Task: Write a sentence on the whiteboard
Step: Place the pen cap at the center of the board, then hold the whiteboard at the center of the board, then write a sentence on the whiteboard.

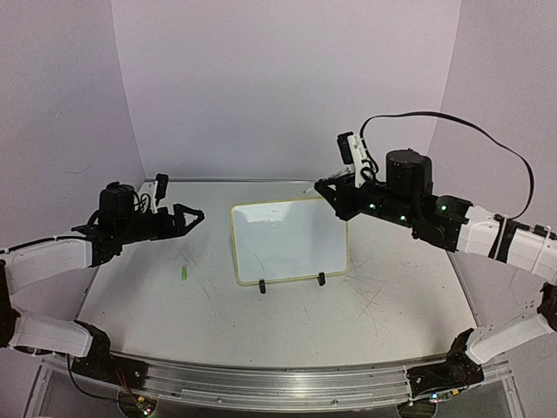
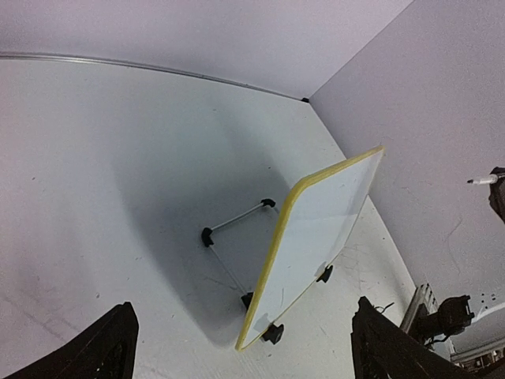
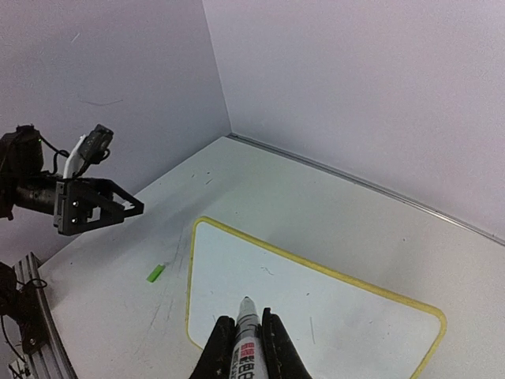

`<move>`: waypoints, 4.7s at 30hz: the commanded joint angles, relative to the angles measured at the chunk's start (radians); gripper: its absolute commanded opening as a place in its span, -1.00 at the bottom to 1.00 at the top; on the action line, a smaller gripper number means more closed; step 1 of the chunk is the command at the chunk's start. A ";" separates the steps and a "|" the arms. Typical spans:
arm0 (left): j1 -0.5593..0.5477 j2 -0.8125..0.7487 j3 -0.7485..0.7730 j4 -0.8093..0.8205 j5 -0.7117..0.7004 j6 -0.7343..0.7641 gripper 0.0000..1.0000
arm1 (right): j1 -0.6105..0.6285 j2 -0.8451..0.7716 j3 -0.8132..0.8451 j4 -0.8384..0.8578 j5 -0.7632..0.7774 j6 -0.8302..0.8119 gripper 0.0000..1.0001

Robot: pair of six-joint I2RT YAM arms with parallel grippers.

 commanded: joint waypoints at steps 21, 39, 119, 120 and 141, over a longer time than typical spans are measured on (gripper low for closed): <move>-0.097 0.494 0.053 0.585 0.335 -0.018 0.26 | 0.207 0.407 0.277 0.154 0.126 -0.196 -1.00; -0.091 0.614 0.130 0.588 0.454 0.102 -0.57 | 0.210 0.483 0.310 0.183 0.141 -0.214 -1.00; -0.071 0.669 0.127 0.592 0.470 0.267 -1.00 | 0.251 0.641 0.312 0.386 0.371 -0.400 -1.00; -0.071 0.668 0.127 0.592 0.469 0.267 -1.00 | 0.251 0.641 0.313 0.386 0.373 -0.400 -1.00; -0.071 0.664 0.127 0.592 0.472 0.266 -1.00 | 0.252 0.657 0.315 0.361 0.382 -0.385 -1.00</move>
